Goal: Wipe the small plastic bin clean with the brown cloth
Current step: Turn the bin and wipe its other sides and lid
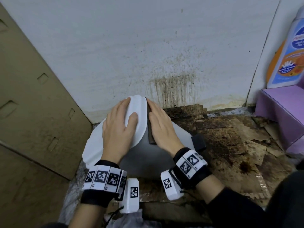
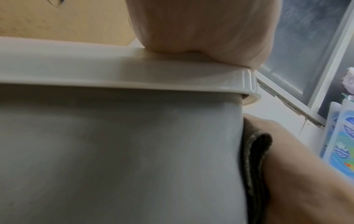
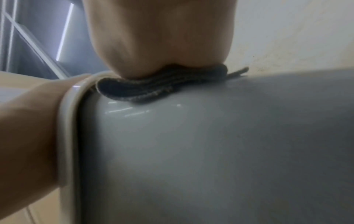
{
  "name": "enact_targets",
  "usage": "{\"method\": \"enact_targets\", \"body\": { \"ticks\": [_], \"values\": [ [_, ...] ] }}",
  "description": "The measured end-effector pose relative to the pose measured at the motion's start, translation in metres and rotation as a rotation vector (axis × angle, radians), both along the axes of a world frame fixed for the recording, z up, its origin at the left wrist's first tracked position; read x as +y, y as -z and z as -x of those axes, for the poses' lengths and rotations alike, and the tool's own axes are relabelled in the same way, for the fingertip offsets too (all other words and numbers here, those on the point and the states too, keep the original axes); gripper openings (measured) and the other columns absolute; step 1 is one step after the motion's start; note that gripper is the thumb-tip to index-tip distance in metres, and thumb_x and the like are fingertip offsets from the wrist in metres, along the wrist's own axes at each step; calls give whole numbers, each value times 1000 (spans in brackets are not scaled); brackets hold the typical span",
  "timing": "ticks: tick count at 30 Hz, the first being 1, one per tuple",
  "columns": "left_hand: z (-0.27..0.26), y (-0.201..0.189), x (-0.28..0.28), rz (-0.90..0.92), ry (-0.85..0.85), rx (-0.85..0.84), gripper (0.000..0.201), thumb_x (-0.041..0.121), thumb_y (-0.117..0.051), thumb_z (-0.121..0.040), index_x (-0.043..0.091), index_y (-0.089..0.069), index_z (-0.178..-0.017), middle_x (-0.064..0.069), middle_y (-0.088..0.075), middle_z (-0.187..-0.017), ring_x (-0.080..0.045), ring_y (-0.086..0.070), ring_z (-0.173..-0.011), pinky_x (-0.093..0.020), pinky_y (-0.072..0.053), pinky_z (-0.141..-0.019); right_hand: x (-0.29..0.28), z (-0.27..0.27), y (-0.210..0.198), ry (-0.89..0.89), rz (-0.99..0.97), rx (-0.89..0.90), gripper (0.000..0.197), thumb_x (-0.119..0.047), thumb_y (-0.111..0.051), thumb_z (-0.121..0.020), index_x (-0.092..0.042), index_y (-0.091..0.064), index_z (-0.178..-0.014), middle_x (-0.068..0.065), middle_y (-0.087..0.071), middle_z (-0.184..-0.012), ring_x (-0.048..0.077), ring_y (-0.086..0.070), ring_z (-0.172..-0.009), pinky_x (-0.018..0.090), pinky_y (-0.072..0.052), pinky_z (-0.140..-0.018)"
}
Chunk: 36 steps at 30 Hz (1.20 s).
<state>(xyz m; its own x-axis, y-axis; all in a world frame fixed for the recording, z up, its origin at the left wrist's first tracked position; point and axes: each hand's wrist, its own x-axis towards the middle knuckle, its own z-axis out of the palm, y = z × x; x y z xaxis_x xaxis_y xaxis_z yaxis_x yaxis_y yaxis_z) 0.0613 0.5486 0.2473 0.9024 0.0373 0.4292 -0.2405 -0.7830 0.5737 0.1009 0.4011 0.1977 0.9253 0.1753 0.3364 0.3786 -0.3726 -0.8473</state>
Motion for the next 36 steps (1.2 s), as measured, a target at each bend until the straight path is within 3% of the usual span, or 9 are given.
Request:
{"method": "enact_targets", "body": {
  "ticks": [6,10,14,17,20,25,29,33,36],
  "values": [
    [-1,-1,-6,-6,21,-4,59,52,-33,-94,35,-42,-150,15,-45,-153,-11,-39,-140,-42,-31,-114,-34,-17,-8,-41,56,180,46,-19,-20,-111,-19,-44,-150,1,-48,-154,15,-41,-140,33,-25,-120],
    [-3,-1,0,47,-10,-8,54,47,-37,-95,37,-44,-147,18,-47,-149,-7,-41,-136,-34,-30,-108,-64,-13,39,54,322,255,45,-11,-25,-110,-12,-39,-152,8,-43,-155,26,-40,-141,33,-25,-116],
    [-3,-1,6,64,-11,-2,53,44,-38,-95,37,-45,-147,20,-47,-149,-5,-41,-136,-30,-28,-105,-80,-4,64,99,352,340,44,-14,-23,-110,-11,-40,-150,10,-44,-152,27,-39,-139,36,-26,-117],
    [-2,0,5,60,-8,-2,53,45,-37,-95,38,-45,-147,19,-47,-149,-5,-41,-136,-31,-28,-105,-74,-5,70,172,157,379,42,-36,-24,-110,-23,-53,-138,0,-53,-143,23,-43,-135,45,-29,-117],
    [0,0,4,47,2,-12,52,43,-38,-95,37,-45,-146,18,-48,-148,-6,-42,-135,-34,-31,-107,-69,-3,73,293,-67,425,41,-51,-38,-105,-30,-57,-135,-4,-57,-140,21,-45,-136,49,-32,-117],
    [0,-1,-1,38,12,-18,51,43,-39,-95,37,-45,-146,19,-48,-147,-7,-43,-134,-33,-32,-107,-60,5,67,363,-212,350,31,-48,-41,-104,-42,-60,-128,-9,-62,-133,18,-49,-134,50,-39,-114],
    [-2,-3,-4,32,17,-2,53,47,-36,-96,36,-44,-147,17,-47,-149,-9,-42,-136,-39,-33,-111,-33,23,31,346,-347,220,30,-39,-40,-109,-39,-61,-131,-18,-65,-129,8,-54,-128,41,-43,-113],
    [-3,-4,-11,16,20,5,53,50,-25,-100,36,-43,-147,16,-46,-150,-8,-40,-136,-40,-33,-113,-6,39,-18,208,-640,216,22,-39,-40,-111,-48,-57,-122,-38,-64,-114,-15,-57,-115,24,-45,-107],
    [-2,-3,-17,29,39,9,51,44,-21,-104,35,-43,-149,16,-44,-151,-5,-39,-138,-38,-32,-114,5,42,-34,133,-721,197,30,-43,-40,-110,-43,-53,-137,-30,-59,-134,-11,-51,-130,28,-39,-116]
  ]
}}
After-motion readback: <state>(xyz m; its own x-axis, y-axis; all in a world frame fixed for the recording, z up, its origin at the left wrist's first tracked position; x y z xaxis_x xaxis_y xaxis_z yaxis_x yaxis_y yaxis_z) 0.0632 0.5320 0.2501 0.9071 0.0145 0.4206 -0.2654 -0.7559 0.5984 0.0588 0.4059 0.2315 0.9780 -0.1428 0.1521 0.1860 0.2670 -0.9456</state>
